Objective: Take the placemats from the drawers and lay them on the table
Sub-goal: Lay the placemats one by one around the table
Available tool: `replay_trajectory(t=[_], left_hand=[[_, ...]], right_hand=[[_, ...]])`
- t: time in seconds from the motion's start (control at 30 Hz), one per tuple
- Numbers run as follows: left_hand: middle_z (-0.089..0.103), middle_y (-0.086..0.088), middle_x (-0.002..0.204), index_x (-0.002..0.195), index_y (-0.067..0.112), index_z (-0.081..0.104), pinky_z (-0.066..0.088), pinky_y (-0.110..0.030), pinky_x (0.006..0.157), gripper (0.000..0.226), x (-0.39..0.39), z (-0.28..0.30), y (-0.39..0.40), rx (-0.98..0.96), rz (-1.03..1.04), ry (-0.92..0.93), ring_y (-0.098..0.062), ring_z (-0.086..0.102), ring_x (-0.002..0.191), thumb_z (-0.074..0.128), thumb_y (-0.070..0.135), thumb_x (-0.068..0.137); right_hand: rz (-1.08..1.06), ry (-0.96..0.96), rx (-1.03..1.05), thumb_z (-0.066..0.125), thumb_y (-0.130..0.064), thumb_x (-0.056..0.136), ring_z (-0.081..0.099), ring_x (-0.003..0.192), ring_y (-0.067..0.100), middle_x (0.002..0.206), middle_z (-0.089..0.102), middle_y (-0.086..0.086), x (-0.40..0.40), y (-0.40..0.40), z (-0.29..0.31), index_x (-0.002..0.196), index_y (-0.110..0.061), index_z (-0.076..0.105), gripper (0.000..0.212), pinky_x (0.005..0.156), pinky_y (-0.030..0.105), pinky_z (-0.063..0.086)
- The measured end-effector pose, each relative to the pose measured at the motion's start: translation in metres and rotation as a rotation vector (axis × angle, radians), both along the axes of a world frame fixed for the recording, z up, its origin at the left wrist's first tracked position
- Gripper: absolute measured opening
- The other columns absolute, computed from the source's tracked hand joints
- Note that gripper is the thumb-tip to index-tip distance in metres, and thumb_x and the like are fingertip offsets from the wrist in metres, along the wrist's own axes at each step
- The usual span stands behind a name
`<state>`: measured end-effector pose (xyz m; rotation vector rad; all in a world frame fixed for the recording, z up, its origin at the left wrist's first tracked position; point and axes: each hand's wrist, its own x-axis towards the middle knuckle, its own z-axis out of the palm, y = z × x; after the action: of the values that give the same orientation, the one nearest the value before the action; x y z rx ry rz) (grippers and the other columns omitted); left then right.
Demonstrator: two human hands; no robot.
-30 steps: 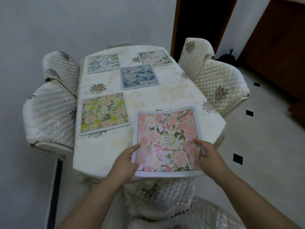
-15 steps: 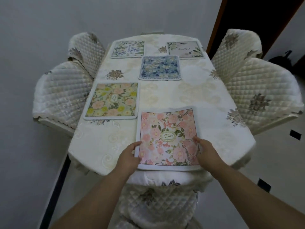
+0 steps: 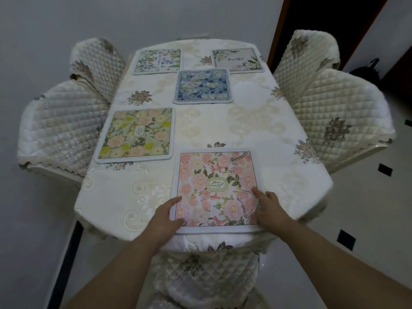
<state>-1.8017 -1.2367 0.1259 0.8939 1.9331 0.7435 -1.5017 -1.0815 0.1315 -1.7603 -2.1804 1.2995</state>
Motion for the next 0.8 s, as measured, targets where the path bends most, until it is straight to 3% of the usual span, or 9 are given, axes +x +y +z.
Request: replay_trajectory(t=[0.17, 0.33, 0.5, 0.6, 0.7, 0.8], left_hand=[[0.042, 0.004, 0.154, 0.142, 0.04, 0.052, 0.039, -0.034, 0.112, 0.065, 0.002, -0.001, 0.004, 0.034, 0.004, 0.002, -0.017, 0.044, 0.138, 0.076, 0.012, 0.088], [0.041, 0.006, 0.155, 0.141, 0.041, 0.052, 0.038, -0.035, 0.113, 0.065, 0.002, -0.002, 0.004, 0.034, 0.008, -0.006, -0.016, 0.042, 0.14, 0.076, 0.013, 0.088], [0.041, 0.007, 0.152, 0.141, 0.043, 0.051, 0.04, -0.037, 0.113, 0.066, 0.003, -0.005, 0.004, 0.025, 0.014, 0.005, -0.017, 0.044, 0.137, 0.078, 0.016, 0.086], [0.042, 0.007, 0.151, 0.141, 0.043, 0.051, 0.041, -0.036, 0.112, 0.067, 0.003, -0.003, 0.004, 0.025, 0.016, 0.01, -0.017, 0.046, 0.136, 0.078, 0.016, 0.086], [0.046, 0.006, 0.147, 0.138, 0.043, 0.052, 0.045, -0.037, 0.109, 0.067, 0.006, -0.002, 0.003, 0.023, 0.019, 0.014, -0.018, 0.05, 0.132, 0.079, 0.016, 0.083], [0.049, 0.005, 0.14, 0.133, 0.043, 0.053, 0.047, -0.042, 0.107, 0.067, 0.01, -0.002, 0.002, 0.048, 0.033, 0.064, -0.019, 0.052, 0.127, 0.08, 0.022, 0.075]], right_hand=[[0.05, -0.043, 0.034, 0.05, -0.005, 0.093, 0.054, 0.104, 0.024, 0.143, 0.024, 0.008, 0.002, 0.004, -0.003, 0.158, -0.026, 0.021, 0.074, 0.095, 0.035, 0.05], [0.059, -0.084, 0.049, 0.051, -0.006, 0.092, 0.054, 0.106, 0.03, 0.144, 0.022, 0.011, -0.002, 0.005, -0.006, 0.159, -0.027, 0.019, 0.077, 0.096, 0.038, 0.05], [0.005, -0.077, 0.07, 0.054, -0.005, 0.089, 0.055, 0.091, 0.024, 0.127, 0.023, 0.005, -0.005, 0.004, -0.007, 0.157, -0.029, 0.023, 0.078, 0.088, 0.034, 0.053], [-0.028, -0.035, 0.084, 0.054, -0.003, 0.089, 0.049, 0.091, 0.018, 0.123, 0.022, 0.002, -0.005, 0.001, -0.006, 0.157, -0.026, 0.027, 0.077, 0.09, 0.028, 0.051], [-0.078, 0.008, 0.079, 0.057, -0.003, 0.089, 0.042, 0.096, 0.014, 0.127, 0.023, 0.004, -0.002, -0.001, -0.003, 0.157, -0.024, 0.027, 0.077, 0.089, 0.02, 0.042], [-0.207, 0.062, 0.069, 0.061, -0.009, 0.092, 0.044, 0.102, 0.019, 0.138, 0.022, 0.008, 0.0, -0.005, 0.001, 0.155, -0.026, 0.03, 0.072, 0.097, 0.027, 0.043]])
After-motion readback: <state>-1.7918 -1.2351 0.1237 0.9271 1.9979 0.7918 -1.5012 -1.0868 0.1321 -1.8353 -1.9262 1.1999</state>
